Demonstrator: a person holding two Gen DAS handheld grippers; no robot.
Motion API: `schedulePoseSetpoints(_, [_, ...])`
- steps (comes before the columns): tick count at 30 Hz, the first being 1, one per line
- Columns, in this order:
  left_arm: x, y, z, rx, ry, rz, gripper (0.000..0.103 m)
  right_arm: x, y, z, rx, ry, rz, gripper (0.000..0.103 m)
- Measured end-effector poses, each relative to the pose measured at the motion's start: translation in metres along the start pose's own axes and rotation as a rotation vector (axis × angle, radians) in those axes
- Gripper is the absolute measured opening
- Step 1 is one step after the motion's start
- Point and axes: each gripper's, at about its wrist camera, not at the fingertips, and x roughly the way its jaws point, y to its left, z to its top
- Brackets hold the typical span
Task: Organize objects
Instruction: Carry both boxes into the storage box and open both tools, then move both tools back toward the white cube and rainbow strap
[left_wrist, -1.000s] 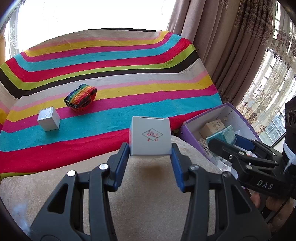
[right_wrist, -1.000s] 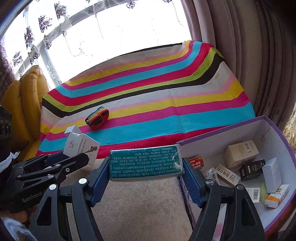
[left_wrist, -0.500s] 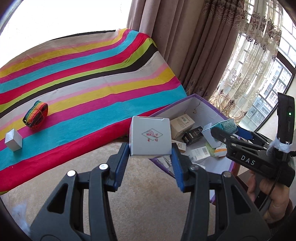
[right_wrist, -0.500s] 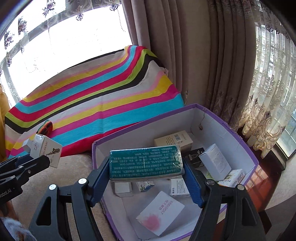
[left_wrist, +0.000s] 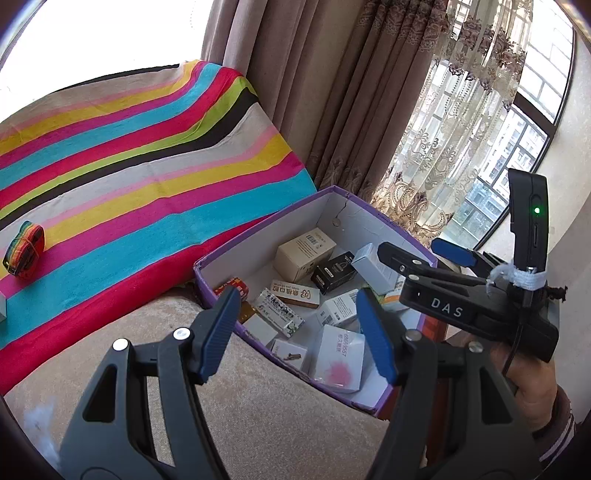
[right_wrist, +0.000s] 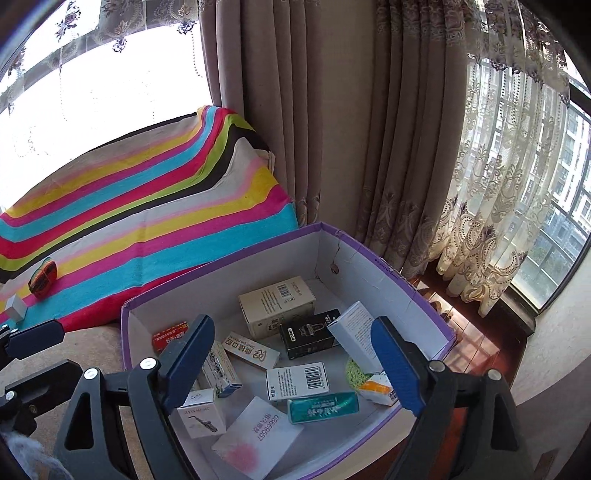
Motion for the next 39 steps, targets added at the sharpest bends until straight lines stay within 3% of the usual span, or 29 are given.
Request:
schedulePoseSetpoints(30, [-0.041, 0.091, -0.014, -0.195, -0.011, 0.151, 0.071, -0.004, 0.087, -0.002, -0.172, 0.054, 0.113, 0.088])
schedulePoseSetpoints(39, [-0.064, 0.145, -0.024, -0.313, -0.024, 0.208, 0.072, -0.004, 0.124, -0.009, -0.238, 0.075, 0.159, 0.088])
